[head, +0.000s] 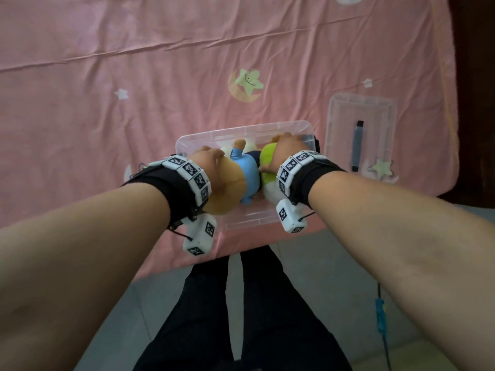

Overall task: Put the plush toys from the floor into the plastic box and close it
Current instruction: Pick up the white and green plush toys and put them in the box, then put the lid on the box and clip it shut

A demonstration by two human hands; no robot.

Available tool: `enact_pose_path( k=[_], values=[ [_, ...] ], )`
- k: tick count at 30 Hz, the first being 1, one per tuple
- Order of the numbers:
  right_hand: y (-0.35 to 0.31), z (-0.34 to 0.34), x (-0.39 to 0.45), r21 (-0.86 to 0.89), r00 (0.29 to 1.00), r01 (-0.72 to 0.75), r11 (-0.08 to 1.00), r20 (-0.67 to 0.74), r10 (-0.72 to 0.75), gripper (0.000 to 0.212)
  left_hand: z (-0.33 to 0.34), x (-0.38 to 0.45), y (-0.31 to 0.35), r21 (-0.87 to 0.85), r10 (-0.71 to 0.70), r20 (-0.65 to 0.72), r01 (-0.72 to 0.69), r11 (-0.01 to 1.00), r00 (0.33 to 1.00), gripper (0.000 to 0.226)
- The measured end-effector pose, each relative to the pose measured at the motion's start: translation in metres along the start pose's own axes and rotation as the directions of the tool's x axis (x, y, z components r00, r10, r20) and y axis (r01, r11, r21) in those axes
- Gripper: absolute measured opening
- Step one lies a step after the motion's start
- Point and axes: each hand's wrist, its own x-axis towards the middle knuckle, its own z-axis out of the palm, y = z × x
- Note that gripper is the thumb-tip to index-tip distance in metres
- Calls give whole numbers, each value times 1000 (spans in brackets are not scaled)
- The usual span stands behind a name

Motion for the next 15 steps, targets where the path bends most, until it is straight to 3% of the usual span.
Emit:
enact_pose_path(
  k=[2,5,8,11,15],
  values=[
    [6,-11,-11,-41,998,32,999,-59,-34,82,-17,-11,1,-27,-1,-3,1,1000,1000,83],
    [19,-24,-25,23,993,39,999,-110,-36,67,-34,-23,4,14,-41,-65,42,999,997,78],
    [35,-35,-35,38,993,40,998,-111,-35,43,-41,-29,6,-10,-71,-85,70,997,994,79],
    [51,-38,-45,82,994,19,996,-113,-10,49,-43,-31,12,13,-94,-69,95,995,993,76],
    [81,-42,-54,123,991,-37,992,-121,52,25,-43,-32,42,82,-112,-40,115,990,993,73]
  ],
)
